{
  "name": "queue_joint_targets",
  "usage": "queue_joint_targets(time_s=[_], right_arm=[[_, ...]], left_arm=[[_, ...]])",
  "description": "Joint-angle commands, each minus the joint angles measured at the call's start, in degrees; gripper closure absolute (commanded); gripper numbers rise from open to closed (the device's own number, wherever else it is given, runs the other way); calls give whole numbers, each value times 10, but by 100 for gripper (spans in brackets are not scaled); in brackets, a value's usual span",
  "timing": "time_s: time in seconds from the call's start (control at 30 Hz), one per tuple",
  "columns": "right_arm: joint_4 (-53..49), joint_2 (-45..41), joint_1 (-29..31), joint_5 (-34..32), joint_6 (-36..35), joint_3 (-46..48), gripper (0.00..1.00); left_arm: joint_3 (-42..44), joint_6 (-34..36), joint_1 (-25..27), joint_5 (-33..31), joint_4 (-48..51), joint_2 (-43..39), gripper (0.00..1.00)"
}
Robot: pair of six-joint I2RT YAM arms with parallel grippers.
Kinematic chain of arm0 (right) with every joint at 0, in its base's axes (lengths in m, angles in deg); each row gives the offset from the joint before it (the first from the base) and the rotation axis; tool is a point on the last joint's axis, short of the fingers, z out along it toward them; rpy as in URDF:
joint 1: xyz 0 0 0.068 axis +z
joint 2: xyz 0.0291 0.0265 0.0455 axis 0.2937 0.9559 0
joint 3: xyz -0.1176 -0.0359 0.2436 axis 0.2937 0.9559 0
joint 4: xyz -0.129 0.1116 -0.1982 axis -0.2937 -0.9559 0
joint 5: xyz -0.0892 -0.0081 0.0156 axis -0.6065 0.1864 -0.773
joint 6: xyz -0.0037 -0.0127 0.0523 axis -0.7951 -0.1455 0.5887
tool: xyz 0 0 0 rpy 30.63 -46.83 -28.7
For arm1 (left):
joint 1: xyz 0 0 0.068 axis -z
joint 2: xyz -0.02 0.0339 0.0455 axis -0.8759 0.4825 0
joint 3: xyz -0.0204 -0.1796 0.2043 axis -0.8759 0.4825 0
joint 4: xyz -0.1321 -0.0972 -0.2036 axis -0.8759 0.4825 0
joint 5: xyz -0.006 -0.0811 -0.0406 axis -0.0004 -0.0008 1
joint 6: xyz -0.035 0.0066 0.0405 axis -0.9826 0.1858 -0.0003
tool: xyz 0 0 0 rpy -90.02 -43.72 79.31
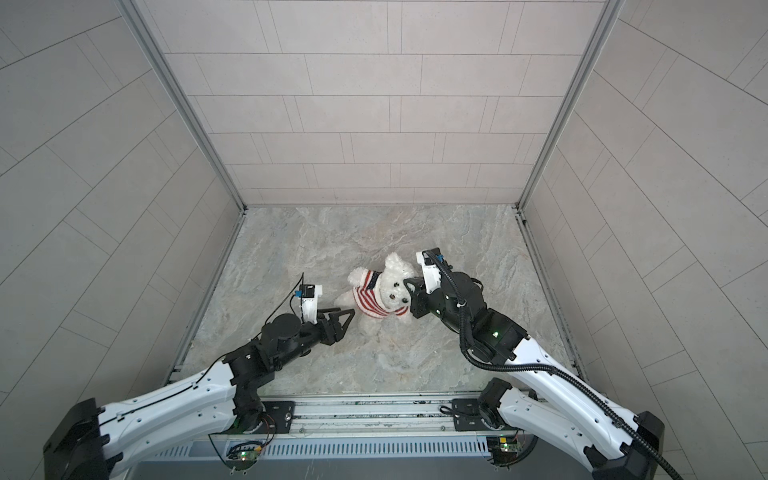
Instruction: Dress the teddy bear
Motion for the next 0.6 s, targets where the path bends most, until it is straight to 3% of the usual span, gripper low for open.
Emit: queue_joint_targets(time_s=[0.0,0.3,0.57], right_arm=[[-29,9,-2,11,-24,-27,100],[-100,36,-1,92,-108,-102,100],[-162,31,1,101,-145,-151,100]], left_arm=[[-13,36,2,-26,110,-34,33],[-38,38,-5,-50,196,-88,33],[-36,41,-27,-40,199,-94,33]])
